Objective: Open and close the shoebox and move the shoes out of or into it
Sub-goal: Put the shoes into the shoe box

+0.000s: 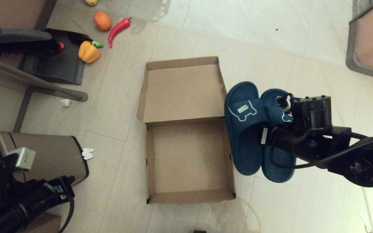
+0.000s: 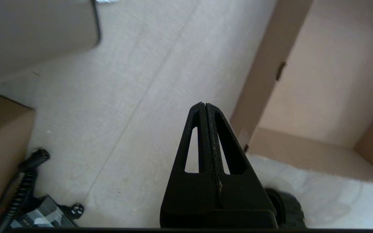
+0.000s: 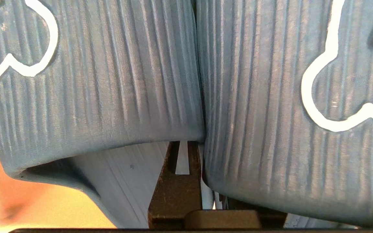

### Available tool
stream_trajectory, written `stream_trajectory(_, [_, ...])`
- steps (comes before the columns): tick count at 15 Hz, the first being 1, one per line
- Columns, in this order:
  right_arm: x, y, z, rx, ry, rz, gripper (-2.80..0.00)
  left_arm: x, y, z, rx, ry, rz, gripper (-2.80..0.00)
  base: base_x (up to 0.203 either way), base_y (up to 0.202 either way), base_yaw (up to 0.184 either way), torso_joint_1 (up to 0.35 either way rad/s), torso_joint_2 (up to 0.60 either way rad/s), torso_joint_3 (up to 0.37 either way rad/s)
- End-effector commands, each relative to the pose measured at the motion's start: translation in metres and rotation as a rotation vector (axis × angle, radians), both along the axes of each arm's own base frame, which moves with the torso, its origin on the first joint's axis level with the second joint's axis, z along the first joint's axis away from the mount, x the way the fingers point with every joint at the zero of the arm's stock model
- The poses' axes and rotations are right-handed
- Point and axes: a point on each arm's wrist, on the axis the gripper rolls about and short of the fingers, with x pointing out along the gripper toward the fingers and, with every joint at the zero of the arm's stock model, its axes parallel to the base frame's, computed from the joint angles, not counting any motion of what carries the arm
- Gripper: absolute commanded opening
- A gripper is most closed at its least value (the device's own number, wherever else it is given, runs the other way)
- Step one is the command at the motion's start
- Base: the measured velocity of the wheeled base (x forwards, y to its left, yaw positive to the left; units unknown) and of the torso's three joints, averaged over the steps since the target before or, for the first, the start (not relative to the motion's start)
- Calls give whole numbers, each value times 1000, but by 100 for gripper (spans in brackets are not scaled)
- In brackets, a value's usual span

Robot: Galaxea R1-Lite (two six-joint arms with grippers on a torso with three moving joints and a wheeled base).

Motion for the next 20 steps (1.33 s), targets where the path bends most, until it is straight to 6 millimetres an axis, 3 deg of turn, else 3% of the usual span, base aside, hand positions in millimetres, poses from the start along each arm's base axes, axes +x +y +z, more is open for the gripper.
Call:
stream_trajectory(1, [-17,27,34,47,3,75,-280,1,0,-4,-3,17,-8,-280,0,0,0,0,0,0])
stream_trajectory(2, [-22,47,39,66,25,112,-280,1,0,-4,-5,18,-8,-280,0,0,0,0,0,0])
stream_trajectory(4, [-25,87,28,63,63,152,-280,0,0,-6,-6,25,-8,-280,0,0,0,0,0,0])
stream_trajectory(8, [-30,139,-14,25,152,224,-280,-1,0,-5,-6,20,-6,-280,0,0,0,0,0,0])
stream_trajectory(12, [-14,165,-68,-34,219,233,-280,-1,0,-2,-8,4,-7,-280,0,0,0,0,0,0])
stream_trajectory(16, [0,182,-110,-61,237,233,-280,1,0,1,-4,-10,-9,-280,0,0,0,0,0,0])
stream_trajectory(20, [21,194,-126,-64,209,190,-280,14,-1,17,-3,-75,-10,-280,0,0,0,0,0,0])
